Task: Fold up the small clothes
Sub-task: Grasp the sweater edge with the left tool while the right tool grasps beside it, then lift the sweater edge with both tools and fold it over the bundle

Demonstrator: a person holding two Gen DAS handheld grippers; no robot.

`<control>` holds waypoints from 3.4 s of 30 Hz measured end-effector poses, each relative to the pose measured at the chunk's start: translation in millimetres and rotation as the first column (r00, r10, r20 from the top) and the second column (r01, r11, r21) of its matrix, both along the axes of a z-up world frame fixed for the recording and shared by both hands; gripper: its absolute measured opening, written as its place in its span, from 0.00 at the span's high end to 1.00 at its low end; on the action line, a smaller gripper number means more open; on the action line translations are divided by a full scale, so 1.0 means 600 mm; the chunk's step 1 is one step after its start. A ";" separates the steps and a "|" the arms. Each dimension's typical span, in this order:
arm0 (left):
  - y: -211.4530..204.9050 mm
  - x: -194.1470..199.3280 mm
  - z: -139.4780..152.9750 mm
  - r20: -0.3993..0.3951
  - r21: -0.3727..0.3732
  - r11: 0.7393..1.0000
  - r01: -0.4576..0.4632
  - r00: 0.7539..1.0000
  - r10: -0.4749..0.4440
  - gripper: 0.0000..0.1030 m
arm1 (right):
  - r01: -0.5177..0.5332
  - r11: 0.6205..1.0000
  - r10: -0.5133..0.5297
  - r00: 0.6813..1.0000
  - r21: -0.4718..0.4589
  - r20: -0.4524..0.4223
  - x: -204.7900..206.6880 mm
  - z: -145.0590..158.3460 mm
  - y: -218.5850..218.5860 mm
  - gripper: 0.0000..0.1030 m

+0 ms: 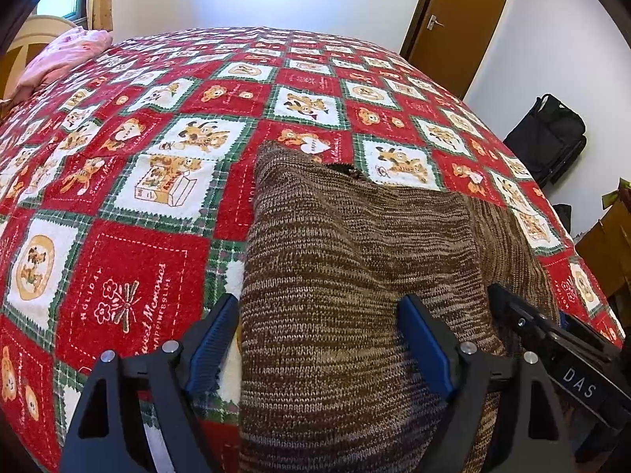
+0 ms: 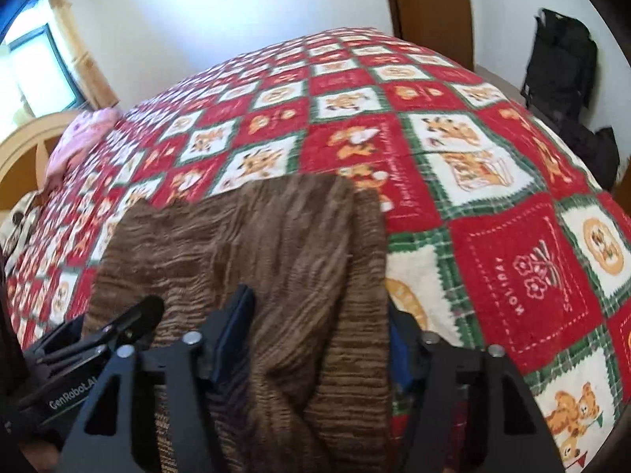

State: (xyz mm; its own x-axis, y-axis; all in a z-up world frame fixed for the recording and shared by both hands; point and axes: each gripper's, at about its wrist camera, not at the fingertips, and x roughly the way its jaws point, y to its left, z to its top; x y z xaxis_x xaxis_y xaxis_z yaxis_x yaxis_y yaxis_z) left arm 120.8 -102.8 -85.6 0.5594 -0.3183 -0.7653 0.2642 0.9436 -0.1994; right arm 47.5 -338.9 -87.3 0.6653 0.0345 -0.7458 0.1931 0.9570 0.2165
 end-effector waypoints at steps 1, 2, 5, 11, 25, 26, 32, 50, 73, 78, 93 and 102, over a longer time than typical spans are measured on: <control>0.000 0.000 0.000 0.002 0.001 1.000 0.001 1.000 -0.001 0.19 | -0.005 1.000 0.005 1.000 0.003 -0.001 0.001 -0.001 0.000 0.42; 0.000 -0.001 0.000 0.003 0.001 1.000 0.002 1.000 -0.002 0.19 | -0.007 1.000 0.007 1.000 0.009 0.000 0.000 -0.002 -0.002 0.43; 0.000 -0.001 -0.001 0.008 0.003 1.000 0.004 1.000 -0.005 0.19 | -0.023 0.999 0.023 1.000 0.028 0.011 -0.001 -0.004 -0.003 0.53; 0.000 -0.004 -0.002 0.014 0.001 1.000 0.007 1.000 -0.007 0.20 | -0.045 0.998 0.047 0.999 -0.052 0.026 -0.001 0.001 0.023 0.65; -0.006 -0.015 0.001 0.053 0.004 0.999 0.036 0.998 -0.036 0.37 | -0.056 0.998 0.056 0.998 -0.015 0.027 0.001 -0.003 0.019 0.65; -0.005 -0.016 0.001 0.054 -0.004 0.999 0.038 0.998 -0.038 0.40 | -0.055 0.998 0.056 0.998 -0.027 0.029 0.000 -0.003 0.021 0.66; 0.007 -0.016 0.000 0.054 -0.049 0.998 0.029 0.998 -0.026 0.49 | -0.048 0.993 0.052 0.998 -0.112 0.040 -0.002 0.002 0.040 0.70; -0.007 -0.051 0.029 0.160 0.057 0.995 0.085 0.983 -0.093 0.75 | -0.022 0.960 0.045 0.996 -0.278 0.077 -0.024 0.035 0.087 0.77; -0.148 -0.290 0.182 0.245 -0.002 0.891 0.455 0.864 -0.440 0.75 | 0.241 0.942 -0.161 0.936 -0.235 0.314 -0.336 0.227 0.042 0.78; -0.241 -0.312 0.138 0.209 0.044 0.859 0.510 0.836 -0.507 0.75 | 0.339 0.916 -0.277 0.920 -0.212 0.276 -0.357 0.194 -0.028 0.78; -0.324 -0.311 0.095 0.195 0.118 0.851 0.511 0.829 -0.525 0.75 | 0.419 0.897 -0.385 0.897 -0.144 0.216 -0.379 0.121 -0.131 0.78; -0.339 -0.306 0.081 0.186 0.132 0.860 0.493 0.840 -0.510 0.75 | 0.417 0.898 -0.384 0.898 -0.141 0.215 -0.382 0.114 -0.144 0.78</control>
